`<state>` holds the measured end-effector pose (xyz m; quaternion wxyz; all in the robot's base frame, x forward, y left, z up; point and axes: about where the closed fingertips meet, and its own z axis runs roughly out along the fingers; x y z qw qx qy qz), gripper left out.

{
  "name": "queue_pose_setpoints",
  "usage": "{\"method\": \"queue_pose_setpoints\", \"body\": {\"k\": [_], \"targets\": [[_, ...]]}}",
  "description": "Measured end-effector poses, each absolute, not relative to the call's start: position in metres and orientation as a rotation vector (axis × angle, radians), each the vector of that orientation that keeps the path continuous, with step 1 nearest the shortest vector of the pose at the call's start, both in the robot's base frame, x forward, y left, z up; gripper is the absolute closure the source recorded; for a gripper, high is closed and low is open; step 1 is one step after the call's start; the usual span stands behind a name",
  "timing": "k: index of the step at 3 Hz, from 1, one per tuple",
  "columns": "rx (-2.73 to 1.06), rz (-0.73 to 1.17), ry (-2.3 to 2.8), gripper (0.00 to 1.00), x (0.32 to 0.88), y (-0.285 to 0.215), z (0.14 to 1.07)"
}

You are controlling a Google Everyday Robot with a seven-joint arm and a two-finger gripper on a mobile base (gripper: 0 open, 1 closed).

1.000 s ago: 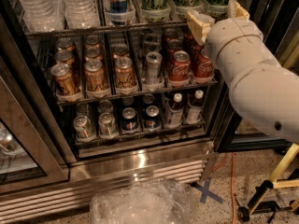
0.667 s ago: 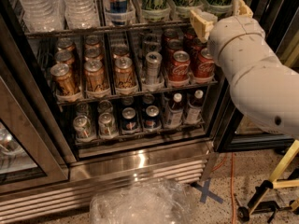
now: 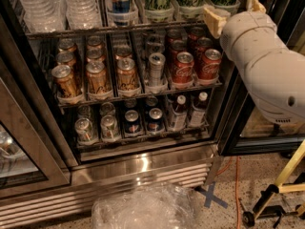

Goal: Pick green can from top shelf of fridge

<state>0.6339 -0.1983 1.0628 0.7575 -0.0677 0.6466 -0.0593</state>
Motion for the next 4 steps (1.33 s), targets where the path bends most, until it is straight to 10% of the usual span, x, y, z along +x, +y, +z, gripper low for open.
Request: {"method": "queue_pose_setpoints", "body": {"k": [4], "targets": [[-0.141, -0.107, 1.43, 0.45, 0.6767, -0.2158, 1.0627]]}}
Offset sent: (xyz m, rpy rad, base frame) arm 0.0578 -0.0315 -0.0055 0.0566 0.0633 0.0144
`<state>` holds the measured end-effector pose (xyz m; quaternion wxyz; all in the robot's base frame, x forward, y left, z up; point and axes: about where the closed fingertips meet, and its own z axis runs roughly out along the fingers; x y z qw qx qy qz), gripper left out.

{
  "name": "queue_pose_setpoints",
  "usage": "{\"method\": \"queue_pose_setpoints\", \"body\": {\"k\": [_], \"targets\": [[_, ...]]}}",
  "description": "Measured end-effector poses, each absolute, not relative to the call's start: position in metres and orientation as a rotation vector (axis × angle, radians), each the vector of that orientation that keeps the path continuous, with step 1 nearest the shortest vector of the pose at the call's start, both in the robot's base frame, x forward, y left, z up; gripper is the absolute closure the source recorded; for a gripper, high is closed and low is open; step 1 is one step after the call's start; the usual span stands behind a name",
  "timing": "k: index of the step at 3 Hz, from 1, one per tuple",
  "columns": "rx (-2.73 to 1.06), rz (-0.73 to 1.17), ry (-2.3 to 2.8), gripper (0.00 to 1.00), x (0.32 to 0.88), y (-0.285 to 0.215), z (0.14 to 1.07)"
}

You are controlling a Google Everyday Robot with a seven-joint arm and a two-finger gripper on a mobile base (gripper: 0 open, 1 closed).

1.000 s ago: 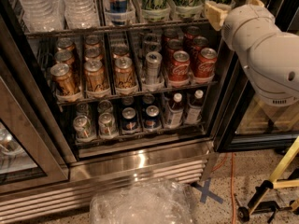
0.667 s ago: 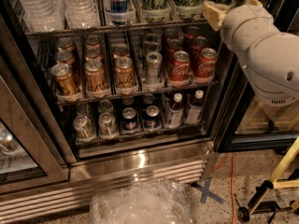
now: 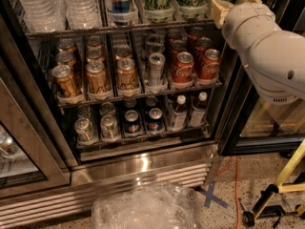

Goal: Pick green can from top shelf of fridge

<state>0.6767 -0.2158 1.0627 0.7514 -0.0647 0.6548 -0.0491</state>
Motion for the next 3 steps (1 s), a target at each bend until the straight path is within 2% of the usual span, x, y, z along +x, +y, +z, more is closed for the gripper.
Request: {"method": "queue_pose_setpoints", "body": {"k": [1, 3], "targets": [[-0.157, -0.124, 1.412, 0.48, 0.691, -0.217, 1.065], [-0.156, -0.172, 1.37, 0.4, 0.719, -0.228, 1.072]]}}
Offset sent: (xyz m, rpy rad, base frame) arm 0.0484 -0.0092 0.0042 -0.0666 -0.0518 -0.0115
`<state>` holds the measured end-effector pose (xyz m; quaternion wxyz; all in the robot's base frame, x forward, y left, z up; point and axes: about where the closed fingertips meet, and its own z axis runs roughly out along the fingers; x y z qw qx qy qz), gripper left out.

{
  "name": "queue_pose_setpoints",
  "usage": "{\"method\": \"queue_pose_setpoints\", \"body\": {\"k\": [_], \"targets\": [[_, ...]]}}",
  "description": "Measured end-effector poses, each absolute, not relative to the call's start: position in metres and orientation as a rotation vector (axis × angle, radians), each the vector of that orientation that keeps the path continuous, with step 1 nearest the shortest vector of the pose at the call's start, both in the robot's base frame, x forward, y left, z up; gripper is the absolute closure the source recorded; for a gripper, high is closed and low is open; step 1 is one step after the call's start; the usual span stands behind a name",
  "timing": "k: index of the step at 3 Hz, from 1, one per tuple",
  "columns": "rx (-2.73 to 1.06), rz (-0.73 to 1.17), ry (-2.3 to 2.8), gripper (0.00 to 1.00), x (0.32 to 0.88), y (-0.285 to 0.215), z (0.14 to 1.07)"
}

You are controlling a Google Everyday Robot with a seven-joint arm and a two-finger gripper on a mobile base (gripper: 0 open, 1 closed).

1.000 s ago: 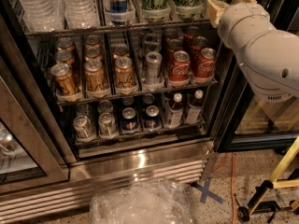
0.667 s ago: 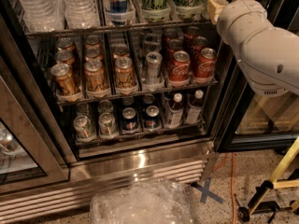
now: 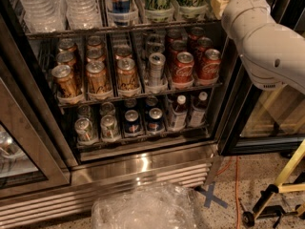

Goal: Pick green can from top shelf of fridge

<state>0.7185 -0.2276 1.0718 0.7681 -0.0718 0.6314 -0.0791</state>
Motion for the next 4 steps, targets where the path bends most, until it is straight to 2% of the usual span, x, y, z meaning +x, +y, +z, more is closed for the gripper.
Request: {"method": "queue_pose_setpoints", "body": {"k": [4], "targets": [[-0.126, -0.16, 1.365, 0.38, 0.737, -0.234, 1.069]]}}
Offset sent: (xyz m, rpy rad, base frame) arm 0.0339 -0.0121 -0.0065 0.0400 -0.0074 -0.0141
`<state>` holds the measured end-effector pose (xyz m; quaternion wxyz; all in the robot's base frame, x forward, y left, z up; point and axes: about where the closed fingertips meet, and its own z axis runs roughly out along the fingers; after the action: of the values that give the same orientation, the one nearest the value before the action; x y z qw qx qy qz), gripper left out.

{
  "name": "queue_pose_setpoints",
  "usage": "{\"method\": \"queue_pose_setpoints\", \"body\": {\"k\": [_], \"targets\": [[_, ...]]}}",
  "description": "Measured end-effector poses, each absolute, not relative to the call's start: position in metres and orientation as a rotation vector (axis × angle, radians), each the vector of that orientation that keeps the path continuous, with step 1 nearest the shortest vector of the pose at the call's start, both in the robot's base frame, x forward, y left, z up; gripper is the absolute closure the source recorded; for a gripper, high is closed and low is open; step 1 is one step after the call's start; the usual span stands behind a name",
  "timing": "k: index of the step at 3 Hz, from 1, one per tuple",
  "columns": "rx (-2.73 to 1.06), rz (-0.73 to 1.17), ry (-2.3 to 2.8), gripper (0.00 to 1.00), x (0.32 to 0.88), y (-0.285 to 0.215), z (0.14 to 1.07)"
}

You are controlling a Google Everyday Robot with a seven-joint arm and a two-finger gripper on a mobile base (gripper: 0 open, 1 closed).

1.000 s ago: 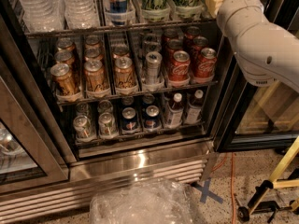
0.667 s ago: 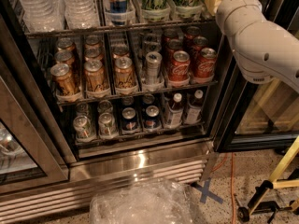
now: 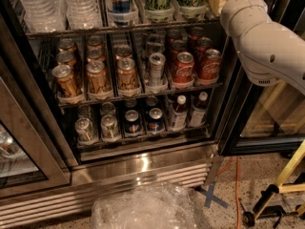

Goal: Pick green can from top shelf of fridge

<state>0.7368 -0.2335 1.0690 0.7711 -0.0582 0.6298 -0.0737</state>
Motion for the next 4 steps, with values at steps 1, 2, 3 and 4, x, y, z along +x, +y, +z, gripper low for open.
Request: {"method": "queue_pose_setpoints", "body": {"k": [1, 2, 3, 4], "targets": [[-0.118, -0.154, 1.367, 0.57, 0.7372, -0.2341, 1.0693], [-0.118, -0.154, 1.367, 0.8, 0.7372, -0.2341, 1.0693], [-0.118, -0.154, 1.367, 1.0, 0.7372, -0.234, 1.0694], [-0.118, -0.154, 1.366, 1.0, 0.7373, -0.2337, 1.0698]]}}
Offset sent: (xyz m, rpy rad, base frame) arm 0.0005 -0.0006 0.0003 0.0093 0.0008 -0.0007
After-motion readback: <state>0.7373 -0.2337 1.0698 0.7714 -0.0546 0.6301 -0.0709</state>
